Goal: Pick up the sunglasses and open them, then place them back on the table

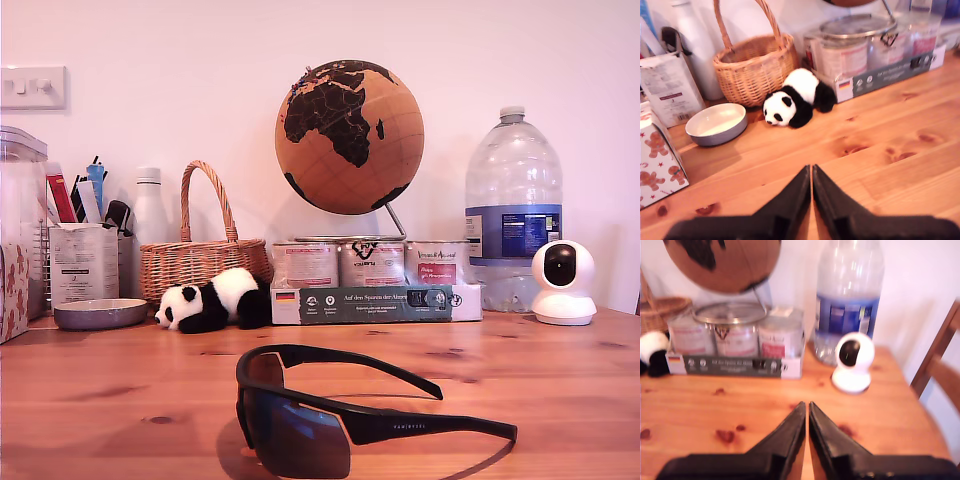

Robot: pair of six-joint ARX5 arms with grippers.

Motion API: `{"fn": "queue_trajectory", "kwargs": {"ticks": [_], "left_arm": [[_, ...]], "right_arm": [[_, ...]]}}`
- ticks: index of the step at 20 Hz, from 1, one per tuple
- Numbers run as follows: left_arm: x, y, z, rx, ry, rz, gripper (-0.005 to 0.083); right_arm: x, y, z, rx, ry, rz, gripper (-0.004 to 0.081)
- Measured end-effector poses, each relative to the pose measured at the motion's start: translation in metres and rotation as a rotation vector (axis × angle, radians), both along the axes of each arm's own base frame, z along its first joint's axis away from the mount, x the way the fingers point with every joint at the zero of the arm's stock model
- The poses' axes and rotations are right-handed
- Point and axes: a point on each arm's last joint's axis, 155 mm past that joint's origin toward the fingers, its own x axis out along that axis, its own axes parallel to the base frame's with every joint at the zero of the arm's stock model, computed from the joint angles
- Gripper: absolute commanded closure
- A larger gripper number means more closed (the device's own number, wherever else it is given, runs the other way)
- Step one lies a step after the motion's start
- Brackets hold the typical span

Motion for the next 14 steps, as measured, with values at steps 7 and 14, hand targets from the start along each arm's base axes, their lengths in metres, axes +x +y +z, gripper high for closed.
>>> {"fn": "queue_trajectory", "kwargs": {"ticks": [7,14], "left_arm": [[-0.030,0.004,0.014,-0.024,-0.041,0.003,0.0789],[-0.044,0.005,-0.006,-0.039,0.041,0.007,0.0789]], "right_arm": [[-0.018,-0.002,0.014,0.031,-0.055,0.005,0.0780],[-0.028,-0.004,-0.053,-0.009,0.208,0.002,0.0780]]}}
